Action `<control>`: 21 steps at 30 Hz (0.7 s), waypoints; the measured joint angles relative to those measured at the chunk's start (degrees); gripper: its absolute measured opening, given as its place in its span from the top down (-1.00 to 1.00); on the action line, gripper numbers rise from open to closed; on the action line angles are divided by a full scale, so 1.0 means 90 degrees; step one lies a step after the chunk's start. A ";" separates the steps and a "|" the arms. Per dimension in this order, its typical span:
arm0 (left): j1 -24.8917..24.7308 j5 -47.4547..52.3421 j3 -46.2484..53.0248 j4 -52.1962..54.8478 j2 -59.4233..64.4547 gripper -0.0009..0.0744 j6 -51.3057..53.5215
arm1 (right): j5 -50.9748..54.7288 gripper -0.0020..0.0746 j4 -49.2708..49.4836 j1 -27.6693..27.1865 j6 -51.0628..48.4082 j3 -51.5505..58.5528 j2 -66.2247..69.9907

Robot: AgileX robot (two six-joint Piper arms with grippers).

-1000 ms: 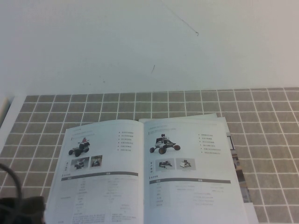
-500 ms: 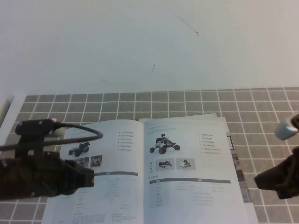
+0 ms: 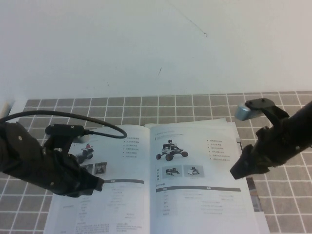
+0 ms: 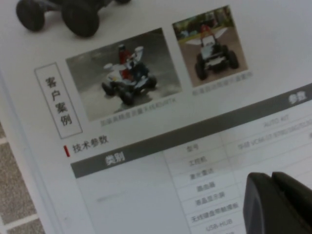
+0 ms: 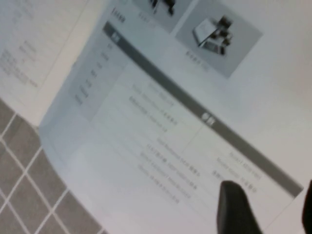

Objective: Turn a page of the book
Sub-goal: Open the closed book

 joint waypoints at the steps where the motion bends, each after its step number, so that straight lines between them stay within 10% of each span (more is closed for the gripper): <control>1: 0.0000 -0.0017 0.0000 0.0053 0.0051 0.99 -0.0055 | -0.0048 0.13 -0.0035 0.0000 0.0090 -0.0165 0.0133; 21: 0.0000 -0.0479 -0.0040 0.0531 0.0770 0.99 -0.0287 | 0.0055 -0.07 -0.0651 0.0008 0.1636 -0.1040 0.1438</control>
